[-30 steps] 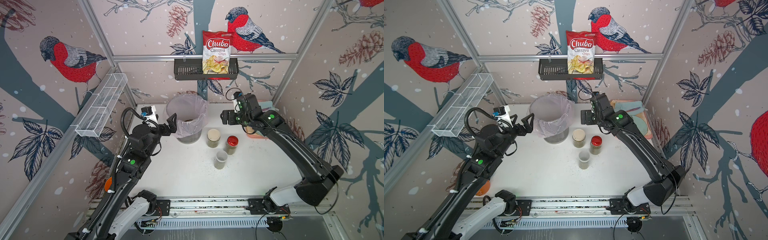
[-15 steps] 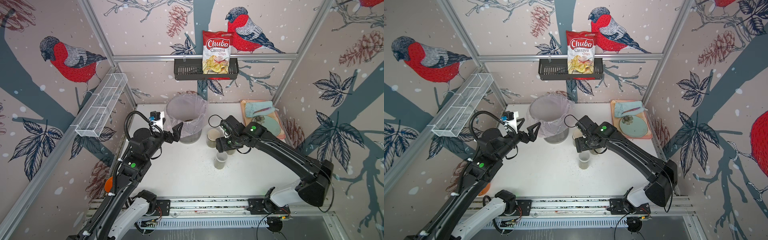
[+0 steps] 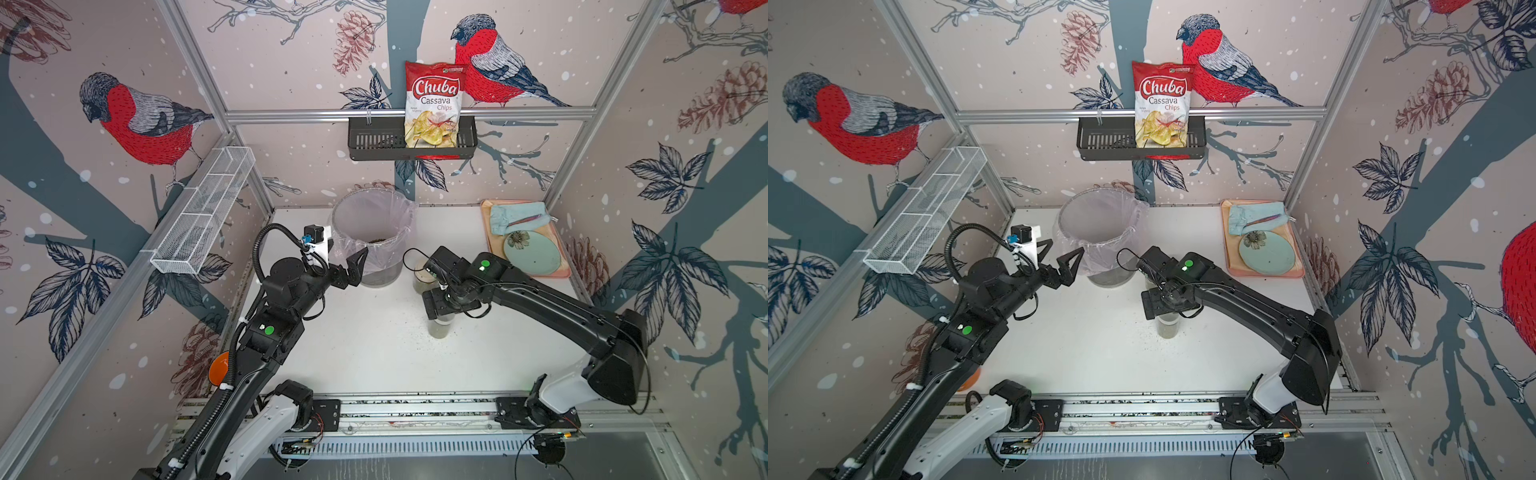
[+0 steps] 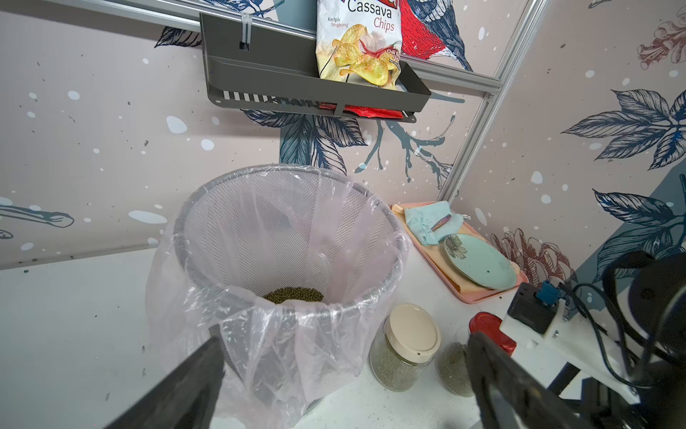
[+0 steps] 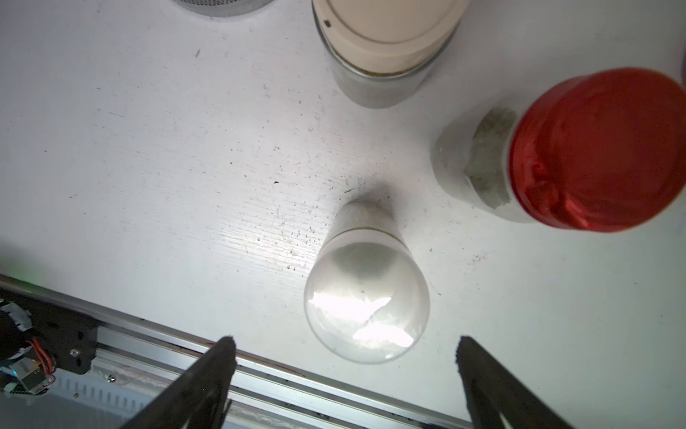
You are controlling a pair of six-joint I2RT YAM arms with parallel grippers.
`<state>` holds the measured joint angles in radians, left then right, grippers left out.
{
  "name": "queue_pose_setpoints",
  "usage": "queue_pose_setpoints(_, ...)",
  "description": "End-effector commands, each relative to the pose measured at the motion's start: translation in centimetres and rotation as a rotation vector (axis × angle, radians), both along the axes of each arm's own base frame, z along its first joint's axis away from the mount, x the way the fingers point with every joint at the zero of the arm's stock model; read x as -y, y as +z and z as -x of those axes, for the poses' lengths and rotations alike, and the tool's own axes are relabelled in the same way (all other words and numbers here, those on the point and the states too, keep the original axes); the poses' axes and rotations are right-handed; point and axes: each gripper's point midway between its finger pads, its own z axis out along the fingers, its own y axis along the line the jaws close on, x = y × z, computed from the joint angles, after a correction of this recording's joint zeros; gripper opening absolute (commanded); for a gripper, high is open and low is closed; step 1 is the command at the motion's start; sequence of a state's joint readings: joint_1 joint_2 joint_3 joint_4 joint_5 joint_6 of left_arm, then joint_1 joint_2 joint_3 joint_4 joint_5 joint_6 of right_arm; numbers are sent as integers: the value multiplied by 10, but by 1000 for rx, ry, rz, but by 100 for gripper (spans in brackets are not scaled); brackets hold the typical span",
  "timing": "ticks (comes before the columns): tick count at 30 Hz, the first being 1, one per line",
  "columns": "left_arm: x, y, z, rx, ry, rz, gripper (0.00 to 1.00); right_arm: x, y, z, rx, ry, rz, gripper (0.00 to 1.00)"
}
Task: Empty moldy mung beans from jars
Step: Pick up the jar from the center of the board.
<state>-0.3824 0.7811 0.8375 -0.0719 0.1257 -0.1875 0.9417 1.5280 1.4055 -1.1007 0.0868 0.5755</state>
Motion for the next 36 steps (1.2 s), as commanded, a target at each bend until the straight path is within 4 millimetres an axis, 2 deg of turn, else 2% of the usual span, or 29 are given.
queue_pose_setpoints(1, -2, 6, -1, 24, 17, 7, 99, 8, -3, -3, 5, -25, 49, 96)
queue_pose_setpoints(5, -4, 4, -2, 17, 26, 0, 99, 11, -10, -4, -8, -28, 67, 99)
queue_pose_setpoints(20, -4, -3, -7, -6, 39, -4, 99, 5, -32, -11, -52, -24, -6, 97)
queue_pose_setpoints(36, -10, -7, -13, -35, 86, -9, 99, -1, -52, -10, -98, -11, -29, 88)
